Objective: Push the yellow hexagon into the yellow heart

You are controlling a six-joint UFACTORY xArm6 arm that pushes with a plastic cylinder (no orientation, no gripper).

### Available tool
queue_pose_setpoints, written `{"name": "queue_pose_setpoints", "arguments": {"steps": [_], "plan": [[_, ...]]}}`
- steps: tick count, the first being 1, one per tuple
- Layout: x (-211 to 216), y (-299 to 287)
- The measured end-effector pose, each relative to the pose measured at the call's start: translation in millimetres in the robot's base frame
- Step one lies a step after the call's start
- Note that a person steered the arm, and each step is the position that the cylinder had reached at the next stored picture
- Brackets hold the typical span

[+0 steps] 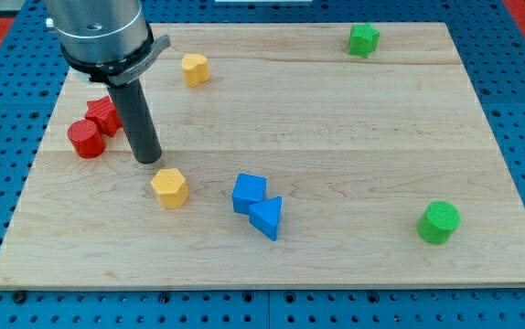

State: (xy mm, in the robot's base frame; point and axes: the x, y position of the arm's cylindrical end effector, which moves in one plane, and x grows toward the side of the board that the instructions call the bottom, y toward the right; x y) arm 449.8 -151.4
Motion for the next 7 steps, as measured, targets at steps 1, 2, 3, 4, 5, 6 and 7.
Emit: {"name": "queue_pose_setpoints", "arguments": {"steps": [1,2,3,4,5,6,7], "plan": [[-19.6,-11.9],[-23.2,-11.9],[-28.0,-14.6],[-67.9,-8.1],[-121.7,10.2],[-166.2,10.1],[-160.4,55.6]]}}
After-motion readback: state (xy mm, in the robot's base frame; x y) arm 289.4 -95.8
